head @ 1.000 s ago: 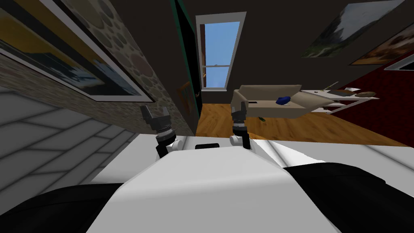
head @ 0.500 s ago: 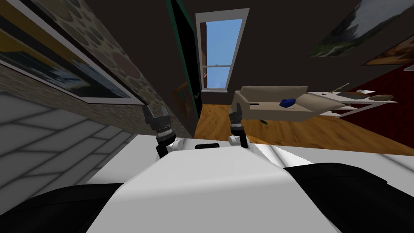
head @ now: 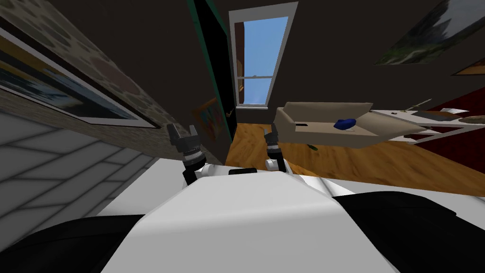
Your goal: Push the door open
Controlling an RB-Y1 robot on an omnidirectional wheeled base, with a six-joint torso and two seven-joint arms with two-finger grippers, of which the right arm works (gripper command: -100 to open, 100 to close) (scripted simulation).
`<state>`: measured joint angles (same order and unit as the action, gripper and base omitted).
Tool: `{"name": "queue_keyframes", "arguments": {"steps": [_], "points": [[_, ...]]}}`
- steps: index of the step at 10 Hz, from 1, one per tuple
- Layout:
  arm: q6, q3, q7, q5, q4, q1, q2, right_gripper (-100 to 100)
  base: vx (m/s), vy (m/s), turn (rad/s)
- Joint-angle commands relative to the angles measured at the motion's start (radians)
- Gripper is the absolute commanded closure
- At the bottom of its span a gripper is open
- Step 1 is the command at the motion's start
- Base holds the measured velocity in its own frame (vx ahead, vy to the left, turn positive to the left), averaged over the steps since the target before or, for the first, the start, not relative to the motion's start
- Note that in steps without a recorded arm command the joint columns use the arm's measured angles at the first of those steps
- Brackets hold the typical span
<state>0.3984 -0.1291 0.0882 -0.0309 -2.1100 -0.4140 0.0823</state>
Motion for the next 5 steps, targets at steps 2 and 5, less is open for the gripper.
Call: {"name": "queue_keyframes", "arguments": {"steps": [2,5], "points": [[0.011,-0.022,0.007,-0.019,0.034,0.005,0.008,-100,0.163,-0.09,0.069],[0.02,-0.047,0.017,-0.043,0.081,0.018,0.014,-100,0.168,-0.085,0.081]]}}
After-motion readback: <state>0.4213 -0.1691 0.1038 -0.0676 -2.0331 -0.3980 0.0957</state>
